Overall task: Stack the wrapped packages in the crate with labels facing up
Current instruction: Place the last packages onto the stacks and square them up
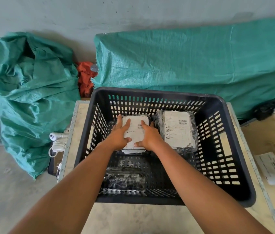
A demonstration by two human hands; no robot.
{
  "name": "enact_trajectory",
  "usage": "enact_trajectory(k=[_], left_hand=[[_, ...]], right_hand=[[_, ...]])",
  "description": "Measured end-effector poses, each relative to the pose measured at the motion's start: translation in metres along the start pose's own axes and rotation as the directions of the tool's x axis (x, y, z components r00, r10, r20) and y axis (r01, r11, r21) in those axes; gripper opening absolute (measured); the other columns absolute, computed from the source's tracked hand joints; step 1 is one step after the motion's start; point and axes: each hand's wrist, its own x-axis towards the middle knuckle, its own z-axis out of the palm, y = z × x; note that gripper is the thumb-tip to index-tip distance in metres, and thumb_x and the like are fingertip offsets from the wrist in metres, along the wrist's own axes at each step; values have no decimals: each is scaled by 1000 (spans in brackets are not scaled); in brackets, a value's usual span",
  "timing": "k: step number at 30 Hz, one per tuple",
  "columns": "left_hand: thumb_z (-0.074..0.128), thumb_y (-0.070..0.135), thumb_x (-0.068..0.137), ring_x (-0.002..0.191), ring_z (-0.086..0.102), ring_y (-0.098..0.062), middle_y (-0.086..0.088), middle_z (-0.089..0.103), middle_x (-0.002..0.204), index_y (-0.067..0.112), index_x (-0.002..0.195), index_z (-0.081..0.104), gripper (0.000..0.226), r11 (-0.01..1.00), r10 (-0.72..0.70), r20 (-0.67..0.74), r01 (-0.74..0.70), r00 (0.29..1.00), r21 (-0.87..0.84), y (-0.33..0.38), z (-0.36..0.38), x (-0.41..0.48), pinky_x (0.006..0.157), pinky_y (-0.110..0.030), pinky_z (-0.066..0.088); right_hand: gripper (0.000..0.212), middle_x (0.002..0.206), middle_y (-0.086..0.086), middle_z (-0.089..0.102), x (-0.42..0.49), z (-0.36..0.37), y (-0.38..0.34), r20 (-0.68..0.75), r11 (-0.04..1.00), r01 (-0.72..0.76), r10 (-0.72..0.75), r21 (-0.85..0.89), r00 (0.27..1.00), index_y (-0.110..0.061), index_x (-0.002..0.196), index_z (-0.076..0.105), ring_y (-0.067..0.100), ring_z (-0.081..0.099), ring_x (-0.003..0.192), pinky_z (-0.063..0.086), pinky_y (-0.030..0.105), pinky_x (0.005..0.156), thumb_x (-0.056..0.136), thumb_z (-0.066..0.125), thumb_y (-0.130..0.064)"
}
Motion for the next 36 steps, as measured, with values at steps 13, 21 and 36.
enact_trajectory(k=[13,21,36], left_hand=[[71,22,93,152,15,-31,-6,6,169,31,159,24,82,996,59,-73,-64,996,-59,37,-59,-45,120,-43,20],[76,32,89,138,44,-15,2,46,155,25,155,37,77,987,162,75,-161,984,-21,37,-56,-140,112,-31,34],[80,33,82,142,40,-21,2,35,161,31,158,29,92,962,64,309,-141,949,234,18,-26,-151,115,-34,32]], right_hand=[[99,166,8,32,-50,-26,-3,-93,978,182,-173,100,980,-21,163,23,30,40,146,36,42,116,86,83,-26],[62,141,-4,63,-104,-26,27,164,944,197,-246,266,955,-36,130,67,14,67,110,57,41,97,74,93,-27],[25,110,-13,79,-97,2,35,113,946,259,-284,194,952,-32,102,83,-3,71,92,58,28,94,83,86,-16]])
